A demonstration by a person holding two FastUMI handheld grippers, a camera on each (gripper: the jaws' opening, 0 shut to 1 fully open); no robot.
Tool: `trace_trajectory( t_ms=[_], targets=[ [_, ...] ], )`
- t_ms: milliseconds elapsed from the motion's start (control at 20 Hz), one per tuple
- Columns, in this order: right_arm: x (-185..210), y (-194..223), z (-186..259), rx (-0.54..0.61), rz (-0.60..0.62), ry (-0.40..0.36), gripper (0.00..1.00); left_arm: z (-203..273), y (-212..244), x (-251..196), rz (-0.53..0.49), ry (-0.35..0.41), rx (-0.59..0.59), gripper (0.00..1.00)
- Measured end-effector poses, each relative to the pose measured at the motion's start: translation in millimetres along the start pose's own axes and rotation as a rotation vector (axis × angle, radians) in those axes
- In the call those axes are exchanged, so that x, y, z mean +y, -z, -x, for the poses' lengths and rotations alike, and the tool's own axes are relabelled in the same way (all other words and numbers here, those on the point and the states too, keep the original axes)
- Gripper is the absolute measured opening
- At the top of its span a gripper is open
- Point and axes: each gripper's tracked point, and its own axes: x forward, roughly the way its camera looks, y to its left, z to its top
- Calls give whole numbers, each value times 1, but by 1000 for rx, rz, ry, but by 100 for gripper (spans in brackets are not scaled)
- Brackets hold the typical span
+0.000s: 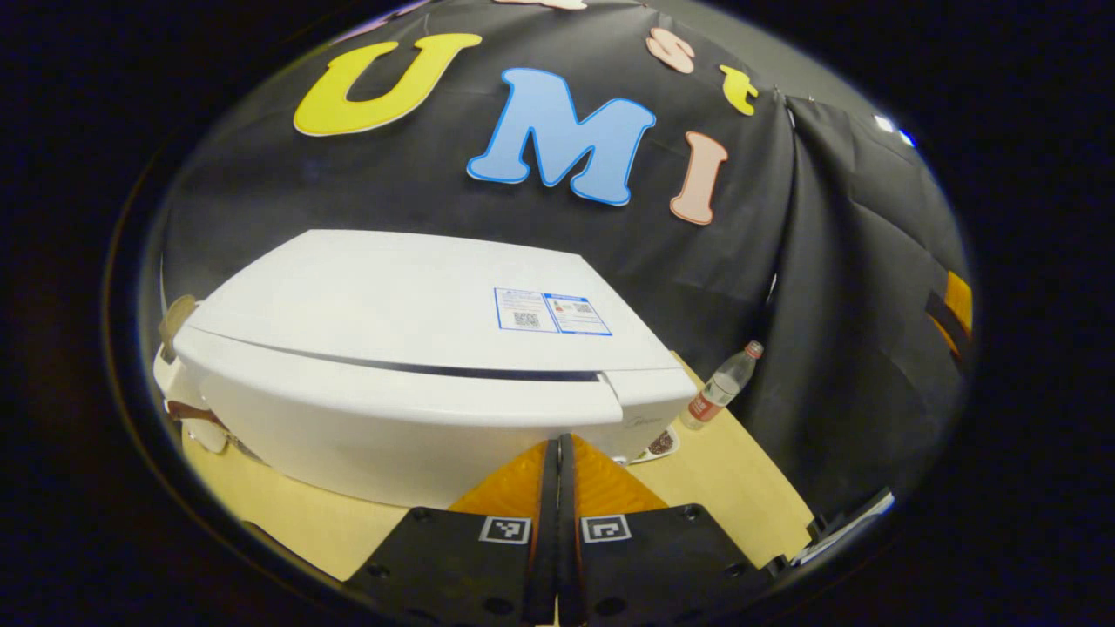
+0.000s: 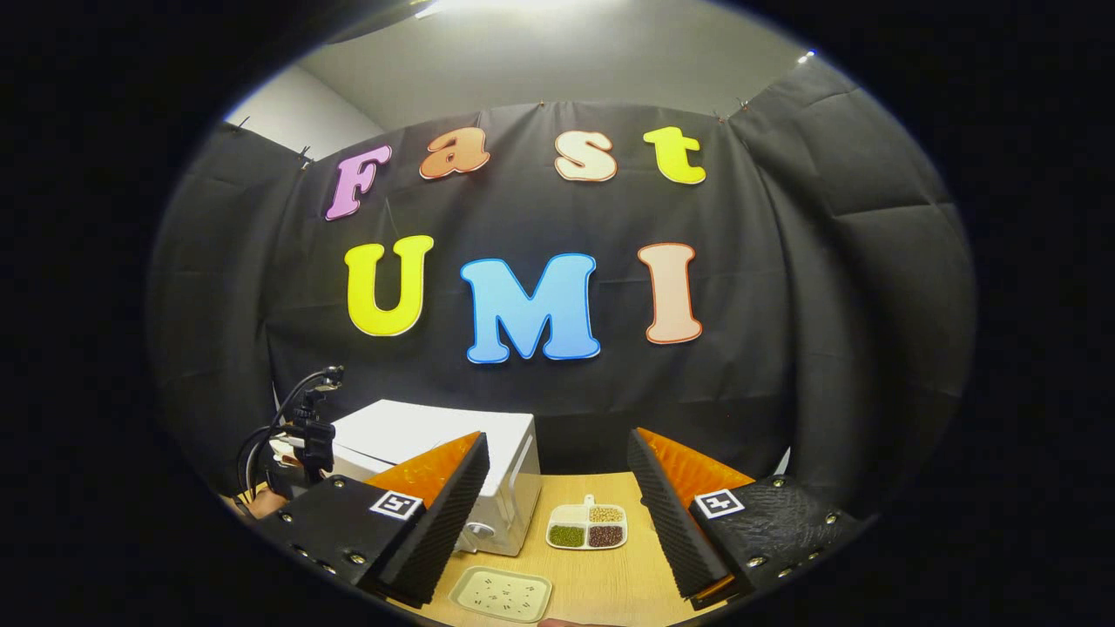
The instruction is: Open the microwave oven with the left hand, put the food in, and close the microwave oven.
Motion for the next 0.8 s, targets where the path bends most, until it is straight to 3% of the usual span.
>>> trace_trajectory(
  t_ms=[350,500,700,800],
  targets=[
    [17,-5,-6,-25,17,-16,98,0,-2,-1,-83,1,0,7],
    [23,-6,-3,-30,22,-22,98,-6,-11,5,-65,-45,-37,7],
    [20,-5,3,-25,20,-11,98,-10,-6,2,-50,-22,-20,7],
    [19,-2,5,-16,14,-6,98,-7,-7,5,-51,-46,-20,7]
  ],
)
